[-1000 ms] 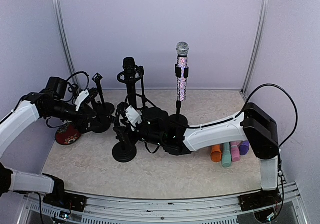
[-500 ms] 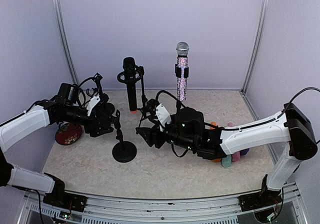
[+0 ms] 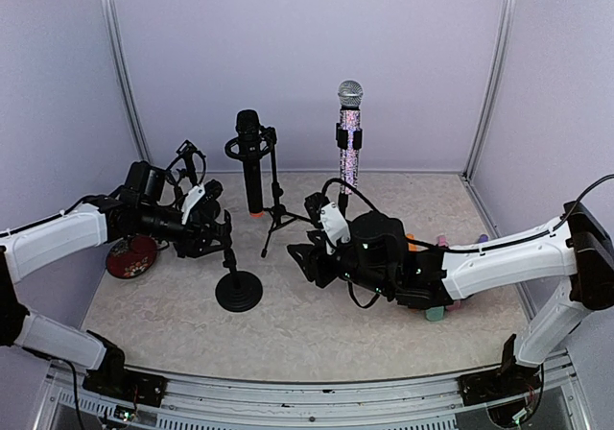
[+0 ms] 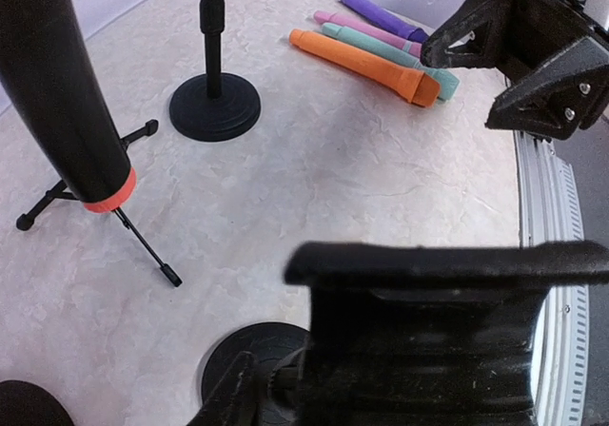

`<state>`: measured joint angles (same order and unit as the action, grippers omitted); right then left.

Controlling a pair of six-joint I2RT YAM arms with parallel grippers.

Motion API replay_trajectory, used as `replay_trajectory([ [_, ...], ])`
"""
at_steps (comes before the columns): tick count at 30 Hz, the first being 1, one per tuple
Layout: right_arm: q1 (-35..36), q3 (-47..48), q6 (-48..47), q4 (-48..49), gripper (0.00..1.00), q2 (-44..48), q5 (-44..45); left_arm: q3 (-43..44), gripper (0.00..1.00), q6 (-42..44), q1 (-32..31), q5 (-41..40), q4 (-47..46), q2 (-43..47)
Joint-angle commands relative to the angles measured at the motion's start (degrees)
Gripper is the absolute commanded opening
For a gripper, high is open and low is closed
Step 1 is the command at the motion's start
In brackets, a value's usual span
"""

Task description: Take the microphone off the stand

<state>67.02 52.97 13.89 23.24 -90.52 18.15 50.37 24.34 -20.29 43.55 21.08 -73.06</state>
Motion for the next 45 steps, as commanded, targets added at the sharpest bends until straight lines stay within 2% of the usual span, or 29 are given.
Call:
replay_trajectory([
  [1, 0.7, 1.7, 1.4, -2.9, 0.49, 0.5, 1.0, -2.3, 0.3, 1.1, -0.5, -1.1, -3.2, -0.7],
  [8, 0.7, 2.4, 1.2, -4.2, 0.43, 0.8, 1.3, -4.8, 0.22, 3.3, -0.9, -4.6, -4.3, -1.4],
  [11, 0.8, 2.2, 1.1, -4.5, 0.42, 1.1, 1.7, -4.1, 0.23, 2.9, -0.6, -5.4, -3.8, -2.5],
  [12, 0.7, 2.2, 1.1, -4.5, 0.43, 1.3, 1.8, -3.7, 0.3, 2.8, -0.4, -5.3, -3.5, -2.8],
  [14, 0.7, 2.1, 0.9, -4.6, 0.43, 1.3, 1.9, -2.8, 0.54, 2.9, -0.1, -5.3, -2.5, -3.0],
  [15, 0.7, 2.1, 0.9, -4.7, 0.43, 1.3, 2.1, -2.4, 0.62, 3.0, 0.1, -5.3, -2.1, -2.7],
  [17, 0.7, 2.1, 0.7, -5.0, 0.43, 1.3, 2.4, -1.7, 0.74, 4.0, 0.8, -4.4, -0.6, -1.7],
  [19, 0.7, 1.9, 0.7, -5.0, 0.43, 1.3, 2.5, -1.1, 0.82, 4.9, 1.2, -3.6, 0.9, -0.6],
  [22, 0.7, 1.8, 0.7, -4.8, 0.43, 1.2, 2.6, -0.8, 0.83, 4.7, 1.3, -2.6, 1.9, -0.3],
  [27, 0.7, 2.0, 0.6, -4.9, 0.43, 0.7, 2.5, -1.3, 0.75, 2.4, 1.4, 0.6, 2.0, -1.5],
  [32, 0.7, 0.8, 1.2, -5.1, 0.43, 1.6, 2.9, -1.3, 0.73, 10.5, 5.4, 4.3, 10.4, -0.1],
  [35, 0.7, 0.4, 1.0, -5.1, 0.43, 1.8, 3.0, -2.6, 0.73, 14.7, 8.4, 3.8, 12.2, 0.6],
  [39, 0.7, 1.6, 0.8, -5.4, 0.43, 0.9, 2.6, -4.6, 0.75, 12.1, 7.3, 3.6, 6.5, 0.6],
  [42, 0.7, 2.0, 1.0, -5.6, 0.42, 0.5, 2.5, -4.6, 0.79, 9.2, 3.9, 2.5, 2.0, 0.1],
  [45, 0.7, 1.9, 1.7, -6.1, 0.42, 0.8, 2.7, -2.0, 0.81, 6.8, 3.3, 3.3, 1.7, -0.8],
])
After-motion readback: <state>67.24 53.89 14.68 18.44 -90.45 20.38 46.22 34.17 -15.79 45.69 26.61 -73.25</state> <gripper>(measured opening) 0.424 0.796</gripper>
